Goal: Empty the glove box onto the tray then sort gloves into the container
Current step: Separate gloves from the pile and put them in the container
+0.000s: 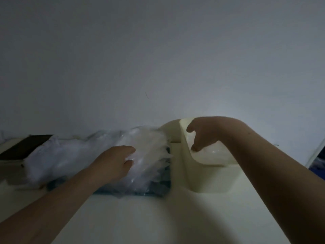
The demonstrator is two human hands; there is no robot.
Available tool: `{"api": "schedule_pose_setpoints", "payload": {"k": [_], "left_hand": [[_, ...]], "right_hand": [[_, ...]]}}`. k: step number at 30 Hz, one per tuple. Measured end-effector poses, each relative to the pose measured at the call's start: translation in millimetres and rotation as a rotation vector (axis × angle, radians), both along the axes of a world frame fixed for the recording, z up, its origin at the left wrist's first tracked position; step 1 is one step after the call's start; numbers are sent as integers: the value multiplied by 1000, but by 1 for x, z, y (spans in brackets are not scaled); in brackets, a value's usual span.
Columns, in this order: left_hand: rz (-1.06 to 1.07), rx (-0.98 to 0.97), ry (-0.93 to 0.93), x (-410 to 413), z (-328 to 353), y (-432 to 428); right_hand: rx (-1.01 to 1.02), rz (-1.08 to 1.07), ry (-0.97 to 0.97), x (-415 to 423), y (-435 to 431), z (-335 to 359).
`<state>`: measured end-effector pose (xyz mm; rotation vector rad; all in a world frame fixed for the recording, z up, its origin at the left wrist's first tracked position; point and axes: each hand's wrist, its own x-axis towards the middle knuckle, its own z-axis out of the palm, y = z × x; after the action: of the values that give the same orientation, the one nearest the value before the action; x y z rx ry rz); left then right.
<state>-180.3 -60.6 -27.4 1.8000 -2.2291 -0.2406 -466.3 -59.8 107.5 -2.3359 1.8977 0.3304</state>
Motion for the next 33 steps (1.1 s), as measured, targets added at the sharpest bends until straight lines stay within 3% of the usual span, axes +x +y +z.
{"api": "schedule_pose_setpoints", "payload": {"k": [5, 11, 15, 18, 20, 22, 25, 29, 33], "left_hand": [[23, -146, 134, 10, -10, 4], [76, -201, 526, 23, 5, 13], [90, -256, 708, 31, 19, 19], [79, -172, 975, 32, 32, 25], [18, -30, 1185, 35, 38, 24], [-60, 126, 1315, 42, 39, 20], [-16, 182, 1486, 43, 37, 17], [116, 148, 1576, 44, 35, 18], [147, 112, 1425, 47, 34, 21]], "right_hand": [[-230, 110, -355, 41, 19, 0], [-119, 131, -605, 90, 14, -58], [-215, 143, -803, 109, 7, -79], [-292, 96, -1036, 115, 1, -82], [-213, 47, -1295, 113, -2, -82], [-115, -28, -1434, 114, -3, -82], [95, -150, -1634, 119, -4, -88], [254, -225, -1596, 115, -2, -92], [94, -260, -1439, 108, -4, -92]]}}
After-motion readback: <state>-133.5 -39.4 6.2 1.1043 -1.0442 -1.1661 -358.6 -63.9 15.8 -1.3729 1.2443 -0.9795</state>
